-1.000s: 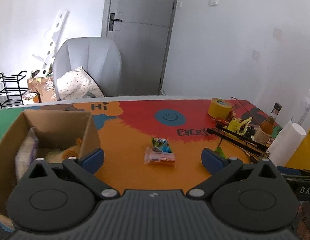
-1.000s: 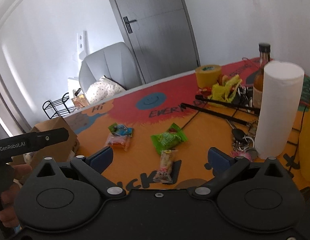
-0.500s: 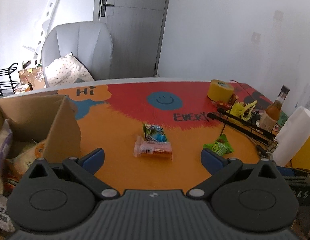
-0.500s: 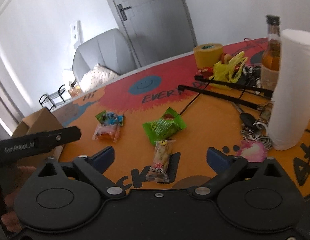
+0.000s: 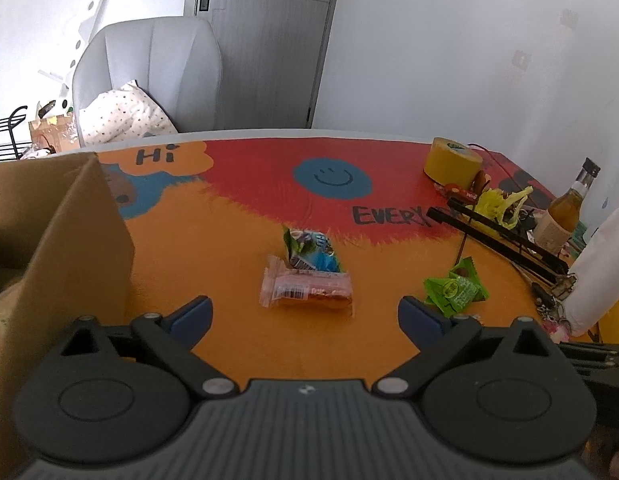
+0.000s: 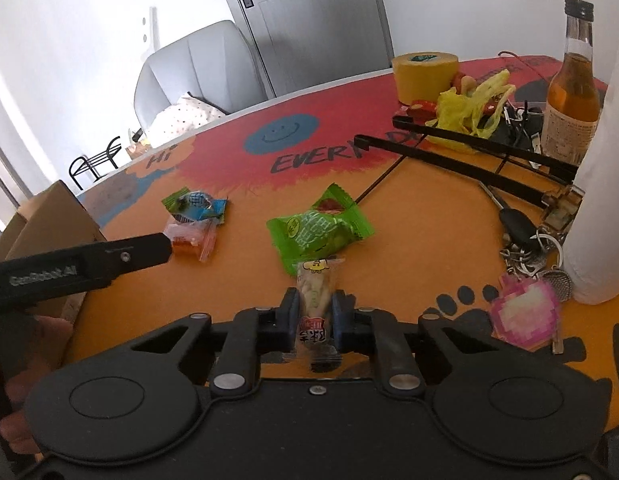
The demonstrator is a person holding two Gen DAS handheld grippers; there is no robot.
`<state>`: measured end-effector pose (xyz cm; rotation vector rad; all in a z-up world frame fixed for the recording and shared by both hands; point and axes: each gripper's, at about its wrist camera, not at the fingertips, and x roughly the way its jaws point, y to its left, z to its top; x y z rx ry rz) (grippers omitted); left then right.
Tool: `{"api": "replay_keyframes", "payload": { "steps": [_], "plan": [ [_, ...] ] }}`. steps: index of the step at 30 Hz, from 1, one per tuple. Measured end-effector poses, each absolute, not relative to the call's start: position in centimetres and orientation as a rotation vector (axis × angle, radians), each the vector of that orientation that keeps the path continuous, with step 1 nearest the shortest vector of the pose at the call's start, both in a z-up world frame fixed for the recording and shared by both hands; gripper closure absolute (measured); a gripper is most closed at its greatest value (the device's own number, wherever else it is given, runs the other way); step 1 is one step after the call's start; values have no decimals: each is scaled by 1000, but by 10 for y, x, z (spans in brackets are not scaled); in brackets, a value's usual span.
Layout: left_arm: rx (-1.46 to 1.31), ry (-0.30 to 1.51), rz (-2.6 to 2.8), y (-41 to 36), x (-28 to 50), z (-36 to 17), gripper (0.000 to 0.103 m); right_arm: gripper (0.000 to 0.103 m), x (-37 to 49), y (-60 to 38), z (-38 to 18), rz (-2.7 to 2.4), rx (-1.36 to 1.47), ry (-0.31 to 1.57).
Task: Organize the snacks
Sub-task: 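Grasp the clear pastry stick pack with the right tool while the left tool grasps the red-white wrapped pack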
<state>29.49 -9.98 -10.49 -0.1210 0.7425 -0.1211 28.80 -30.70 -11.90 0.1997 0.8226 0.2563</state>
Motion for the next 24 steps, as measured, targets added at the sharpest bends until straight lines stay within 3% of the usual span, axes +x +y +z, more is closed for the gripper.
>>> {"api": "replay_keyframes", "payload": {
  "steps": [16, 22, 24],
  "plan": [
    [-67, 745, -91, -116, 323, -127, 10, 87, 291, -321, -118, 220, 219, 807],
    [-73, 748, -88, -116, 329, -133, 27, 76, 290, -321, -121, 220, 226, 819],
    [-67, 739, -84, -116, 329, -133, 40, 75, 290, -321, -121, 218, 224, 818]
  ]
}}
